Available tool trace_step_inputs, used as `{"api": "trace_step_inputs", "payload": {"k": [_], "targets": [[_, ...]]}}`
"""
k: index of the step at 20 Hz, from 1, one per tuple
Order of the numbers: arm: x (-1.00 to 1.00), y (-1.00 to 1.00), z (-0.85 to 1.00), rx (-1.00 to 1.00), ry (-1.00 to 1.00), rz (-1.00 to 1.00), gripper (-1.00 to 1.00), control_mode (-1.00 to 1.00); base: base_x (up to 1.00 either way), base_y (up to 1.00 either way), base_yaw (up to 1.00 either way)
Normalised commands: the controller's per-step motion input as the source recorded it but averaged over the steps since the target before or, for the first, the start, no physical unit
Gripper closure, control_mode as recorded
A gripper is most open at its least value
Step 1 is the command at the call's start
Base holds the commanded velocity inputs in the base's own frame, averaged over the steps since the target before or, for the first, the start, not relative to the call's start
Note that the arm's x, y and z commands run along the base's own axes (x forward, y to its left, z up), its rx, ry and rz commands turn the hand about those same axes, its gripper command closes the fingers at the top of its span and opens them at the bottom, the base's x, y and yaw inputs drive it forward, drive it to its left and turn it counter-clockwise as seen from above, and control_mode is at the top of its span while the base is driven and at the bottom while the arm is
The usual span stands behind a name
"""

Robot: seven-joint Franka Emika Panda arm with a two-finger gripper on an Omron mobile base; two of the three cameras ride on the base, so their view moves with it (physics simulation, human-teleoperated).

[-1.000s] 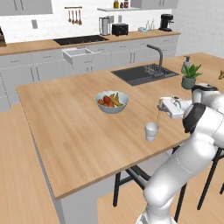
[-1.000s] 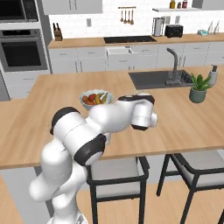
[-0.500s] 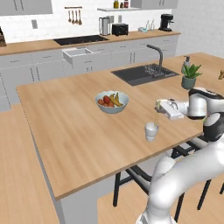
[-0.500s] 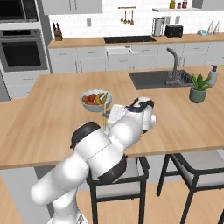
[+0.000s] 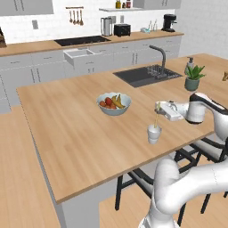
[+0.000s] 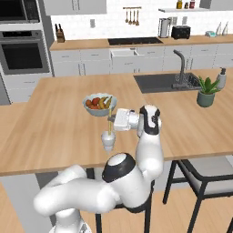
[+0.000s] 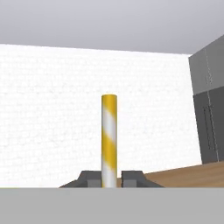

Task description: Take a straw from the drawer in front and place it inside the glass cup on the dining counter.

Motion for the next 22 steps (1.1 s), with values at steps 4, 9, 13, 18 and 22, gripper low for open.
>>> {"api": "trace_step_inputs", "payload": {"k": [4,9,13,18,22], "targets": [[0.11,0.2,-0.13,0.0,0.02,0.01,1.0,-1.0,0.0,0.0,0.0],[0.0,0.18,-0.21,0.0,0.0,0.03,1.0,-1.0,0.0,0.0,0.0],[0.0,0.04,-0.14,0.0,0.0,0.03,1.0,-1.0,0.0,0.0,0.0],[0.03,0.0,-0.14,0.0,0.0,0.03,1.0,-1.0,0.0,0.0,0.0],[0.15,0.0,-0.18,0.0,0.01,0.03,1.0,-1.0,0.0,0.0,0.0]]}}
